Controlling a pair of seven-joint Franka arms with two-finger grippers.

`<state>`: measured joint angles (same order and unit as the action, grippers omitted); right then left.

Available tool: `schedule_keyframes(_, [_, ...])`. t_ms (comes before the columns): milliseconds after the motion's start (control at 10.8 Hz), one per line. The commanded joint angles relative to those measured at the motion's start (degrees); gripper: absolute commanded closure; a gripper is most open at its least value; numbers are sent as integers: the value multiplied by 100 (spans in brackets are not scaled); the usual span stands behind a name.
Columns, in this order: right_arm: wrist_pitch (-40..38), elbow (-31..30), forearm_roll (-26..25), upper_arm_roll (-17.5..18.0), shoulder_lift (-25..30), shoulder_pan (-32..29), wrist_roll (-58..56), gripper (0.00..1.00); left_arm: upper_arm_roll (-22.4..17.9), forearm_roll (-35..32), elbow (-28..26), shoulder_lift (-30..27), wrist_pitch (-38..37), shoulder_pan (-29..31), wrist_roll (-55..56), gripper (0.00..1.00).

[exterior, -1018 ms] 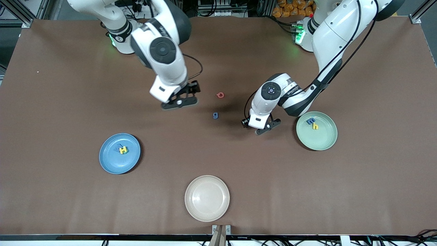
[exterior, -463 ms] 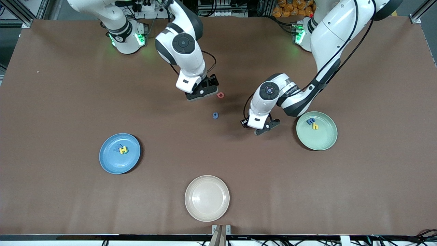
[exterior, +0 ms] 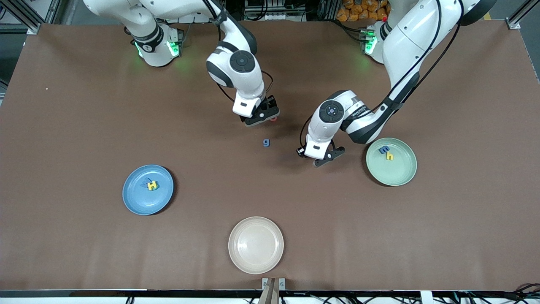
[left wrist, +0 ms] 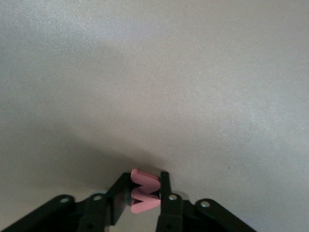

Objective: Sort uppercase to blue plate, lowercase to green plate
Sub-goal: 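Grasp the pink w with the left gripper while the right gripper releases the H, then place the w on the green plate while the right gripper grasps the Q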

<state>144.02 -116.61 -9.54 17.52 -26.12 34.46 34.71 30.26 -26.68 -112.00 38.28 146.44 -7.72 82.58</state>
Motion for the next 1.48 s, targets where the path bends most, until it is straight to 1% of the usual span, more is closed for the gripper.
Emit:
schedule_keyframes(0, [38,296,-355,23,-384,165,290,13,-82,-206,-6,109,-2,-89,233,85])
schedule_keyframes(93, [38,401,-382,23,-498,218,369,13,-82,-206,3,101,-54,-89,215,88])
schedule_keyframes(370, [117,630,-487,23,-771,385,413,15,-82,-241,29,22,-396,-63,-3,94])
schedule_keyframes(463, [178,692,-618,23,-867,412,457,16,-82,-241,90,-13,-615,-45,-196,96])
schedule_keyframes(555, [196,753,-750,23,-929,430,510,16,-65,-241,230,-66,-1035,-36,-424,97])
schedule_keyframes(740, [205,780,-935,23,-974,438,510,17,-56,-241,433,-180,-1713,-19,-837,99])
schedule_keyframes(926, [205,859,-936,23,-1026,482,510,19,-47,-232,469,-320,-2057,34,-1321,99])
schedule_keyframes(1111, [205,868,-1058,23,-1105,491,510,20,-47,-232,452,-487,-2356,156,-1873,99])
schedule_keyframes(1388, [196,851,-1129,23,-1132,491,510,20,-38,-224,259,-847,-2655,542,-3129,99])
